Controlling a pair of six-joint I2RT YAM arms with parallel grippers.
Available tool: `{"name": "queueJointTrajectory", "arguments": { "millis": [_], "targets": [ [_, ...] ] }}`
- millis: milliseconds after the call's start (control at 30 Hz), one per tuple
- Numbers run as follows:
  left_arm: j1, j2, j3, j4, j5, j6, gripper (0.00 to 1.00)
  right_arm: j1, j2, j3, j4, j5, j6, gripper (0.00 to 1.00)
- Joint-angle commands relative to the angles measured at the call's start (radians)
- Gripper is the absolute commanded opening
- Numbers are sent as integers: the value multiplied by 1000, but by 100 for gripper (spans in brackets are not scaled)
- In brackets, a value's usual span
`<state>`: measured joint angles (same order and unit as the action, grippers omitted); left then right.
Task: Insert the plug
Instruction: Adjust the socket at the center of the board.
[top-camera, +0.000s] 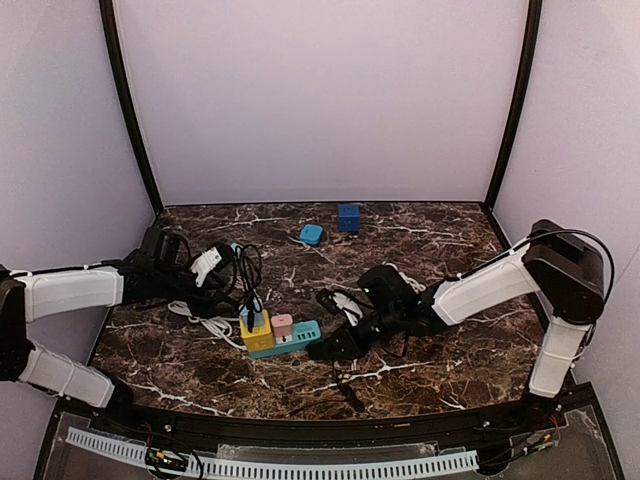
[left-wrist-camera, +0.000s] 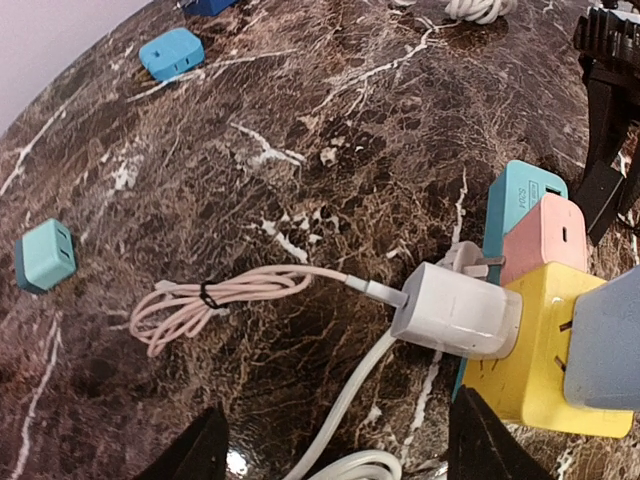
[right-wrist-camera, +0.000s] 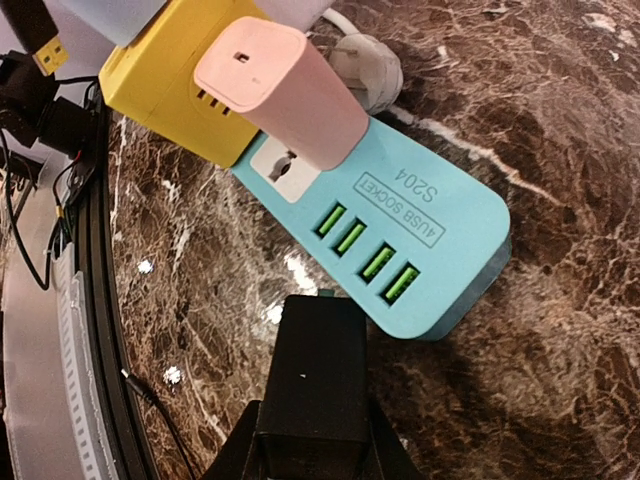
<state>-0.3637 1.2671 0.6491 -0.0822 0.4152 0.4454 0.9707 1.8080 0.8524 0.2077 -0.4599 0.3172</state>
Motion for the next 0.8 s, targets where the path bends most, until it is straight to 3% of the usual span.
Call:
{"name": "queueJointTrajectory", "arguments": {
  "millis": [0,267,467,600,667,733,767],
  "targets": [
    [5,28,-37,107,-1,-127,60,-39,35,31,43,21,19,0],
    [5,-4,-55,122,-12,-145,59,-177,114,159,66,107,-72,0],
    [17,-51,-58,21,-70,-206,56,-253,252,361,30,22,-207,0],
    [52,-96,-37,-61,-18,-145,55,-286,246,421,-3,-1,-248,0],
    [84,-100,-2,-142,87,12,56,-296,218,420,-27,2,-264,0],
    [98,-89,44,-289,161,337,66,-301,173,382,-38,2,-283,0],
    [101,-66,60,-343,176,579,69,-301,148,366,-38,-5,-290,0]
  ]
}}
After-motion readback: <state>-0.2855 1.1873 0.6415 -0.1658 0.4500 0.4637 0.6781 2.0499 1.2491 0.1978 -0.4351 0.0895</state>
